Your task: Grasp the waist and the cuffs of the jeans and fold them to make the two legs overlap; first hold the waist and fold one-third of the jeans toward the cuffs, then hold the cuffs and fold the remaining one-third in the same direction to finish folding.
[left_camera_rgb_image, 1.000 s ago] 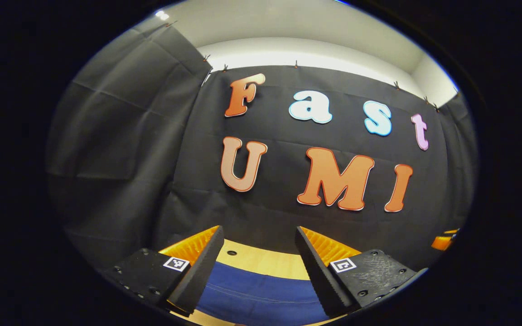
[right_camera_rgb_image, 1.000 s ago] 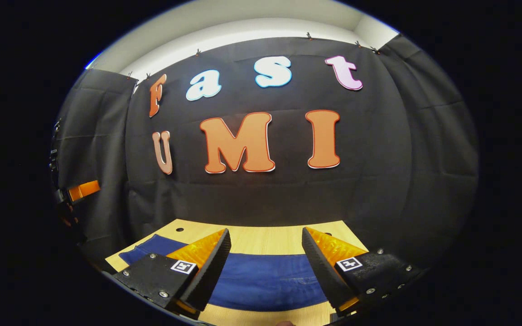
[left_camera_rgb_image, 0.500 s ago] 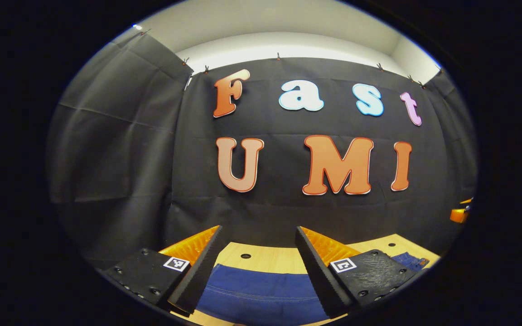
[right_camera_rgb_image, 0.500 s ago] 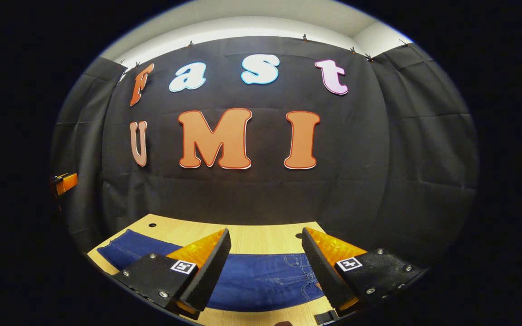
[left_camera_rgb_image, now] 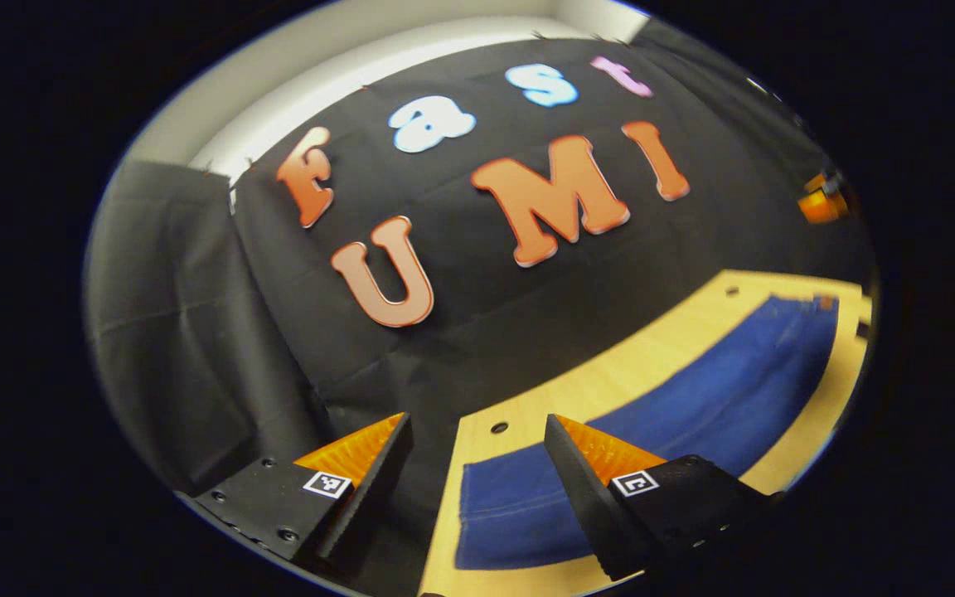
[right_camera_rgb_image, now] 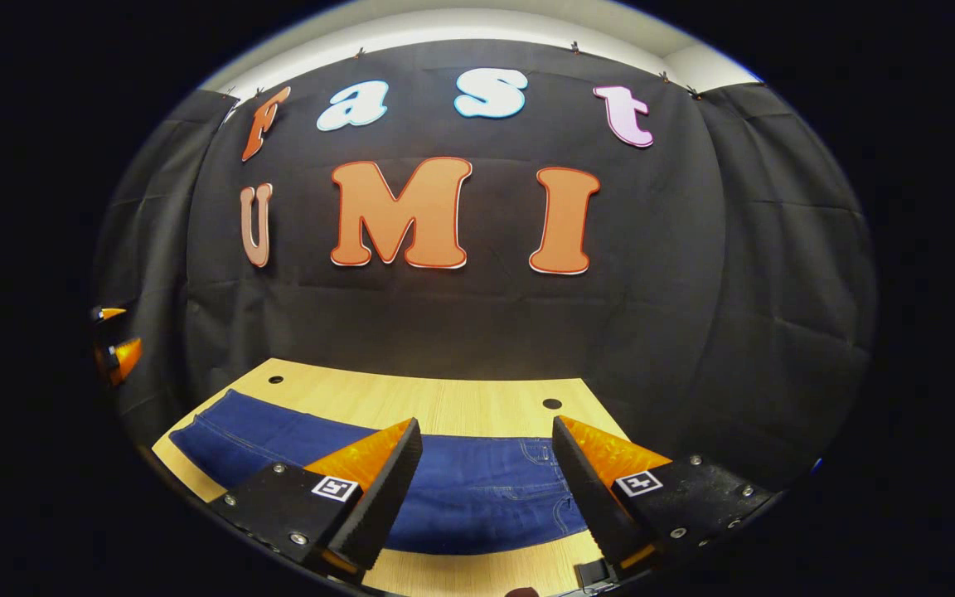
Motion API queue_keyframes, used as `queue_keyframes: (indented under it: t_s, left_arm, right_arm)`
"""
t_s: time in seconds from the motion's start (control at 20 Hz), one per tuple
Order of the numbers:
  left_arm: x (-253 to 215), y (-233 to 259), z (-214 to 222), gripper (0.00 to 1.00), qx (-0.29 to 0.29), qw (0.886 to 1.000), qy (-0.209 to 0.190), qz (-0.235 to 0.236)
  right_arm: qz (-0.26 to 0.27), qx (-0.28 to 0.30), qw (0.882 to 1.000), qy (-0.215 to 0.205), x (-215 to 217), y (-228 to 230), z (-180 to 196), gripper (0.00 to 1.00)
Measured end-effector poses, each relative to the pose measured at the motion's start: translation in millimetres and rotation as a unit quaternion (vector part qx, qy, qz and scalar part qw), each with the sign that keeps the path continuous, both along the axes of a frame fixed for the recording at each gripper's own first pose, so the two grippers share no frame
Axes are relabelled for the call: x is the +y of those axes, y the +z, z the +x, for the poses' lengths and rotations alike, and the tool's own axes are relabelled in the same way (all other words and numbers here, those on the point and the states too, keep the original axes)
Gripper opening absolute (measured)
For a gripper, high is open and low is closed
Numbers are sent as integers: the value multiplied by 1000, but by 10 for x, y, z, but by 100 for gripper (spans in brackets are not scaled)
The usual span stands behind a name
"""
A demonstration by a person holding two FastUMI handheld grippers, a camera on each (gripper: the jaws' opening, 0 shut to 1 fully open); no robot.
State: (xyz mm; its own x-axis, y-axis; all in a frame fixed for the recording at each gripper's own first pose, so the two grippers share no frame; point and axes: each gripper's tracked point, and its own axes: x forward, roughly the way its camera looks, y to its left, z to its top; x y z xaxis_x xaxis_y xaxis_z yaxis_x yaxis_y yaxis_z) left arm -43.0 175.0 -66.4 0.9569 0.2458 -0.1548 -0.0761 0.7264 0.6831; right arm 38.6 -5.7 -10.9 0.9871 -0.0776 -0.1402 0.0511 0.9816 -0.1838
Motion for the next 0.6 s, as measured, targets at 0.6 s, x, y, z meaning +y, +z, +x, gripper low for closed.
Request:
queue_keyframes:
  t_s: [0.6]
  left_arm:
    - [453,-2238,-700,98,281,927,-78,236]
  right_arm:
    - [-14,58,998,0,-41,-367,101,97]
